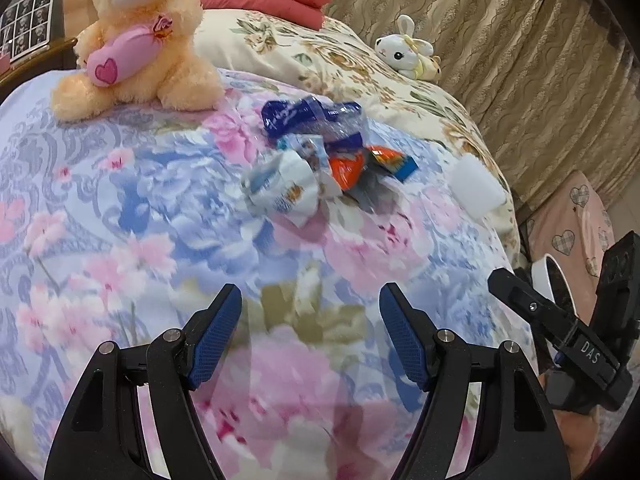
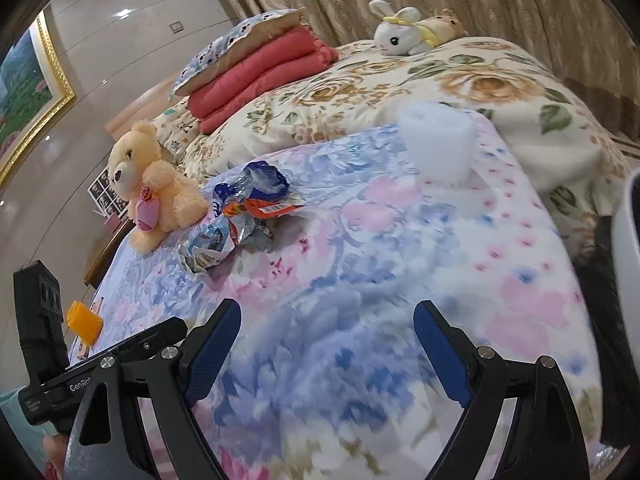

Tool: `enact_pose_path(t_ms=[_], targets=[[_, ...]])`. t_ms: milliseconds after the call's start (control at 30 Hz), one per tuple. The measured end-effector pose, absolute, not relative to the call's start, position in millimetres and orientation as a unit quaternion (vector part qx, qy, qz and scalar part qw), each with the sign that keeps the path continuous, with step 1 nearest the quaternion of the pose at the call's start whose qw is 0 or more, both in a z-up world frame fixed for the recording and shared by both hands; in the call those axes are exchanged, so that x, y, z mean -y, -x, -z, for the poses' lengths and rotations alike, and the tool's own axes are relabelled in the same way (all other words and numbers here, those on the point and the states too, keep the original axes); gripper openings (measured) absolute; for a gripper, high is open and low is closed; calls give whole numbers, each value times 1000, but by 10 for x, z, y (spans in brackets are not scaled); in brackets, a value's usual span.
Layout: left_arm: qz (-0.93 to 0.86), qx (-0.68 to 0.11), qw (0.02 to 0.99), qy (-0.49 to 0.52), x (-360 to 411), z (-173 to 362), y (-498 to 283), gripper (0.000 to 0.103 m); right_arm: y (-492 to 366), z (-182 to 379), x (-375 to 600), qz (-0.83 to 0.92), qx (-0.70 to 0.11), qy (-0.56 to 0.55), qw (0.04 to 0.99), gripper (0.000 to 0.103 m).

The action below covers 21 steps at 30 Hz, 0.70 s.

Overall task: Collect trash
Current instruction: 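Move both open tools back over the bed toward the remaining wrappers, then grasp the white printed wrapper with the left tool while the right tool grasps the orange wrapper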

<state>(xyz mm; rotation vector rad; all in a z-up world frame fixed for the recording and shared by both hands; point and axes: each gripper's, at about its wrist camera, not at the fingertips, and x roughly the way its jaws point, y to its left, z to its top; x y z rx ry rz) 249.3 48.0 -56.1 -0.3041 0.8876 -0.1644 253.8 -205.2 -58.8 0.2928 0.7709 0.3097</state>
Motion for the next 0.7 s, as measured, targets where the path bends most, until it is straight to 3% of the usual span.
enact_pose_path(t_ms=[567,633,700], targets=[[83,-412,902,101,-577,565,-3074,71,-3171,657,1560,-194,-386,-107,895,84],[80,-416,901,96,-564,601,-3126,46,-3214,664,1532,-196,-387,-105,895,83],[85,-423,897,99,-572,644,-3165,38,-3252,672,1500,-197,-388,-103,895,82]])
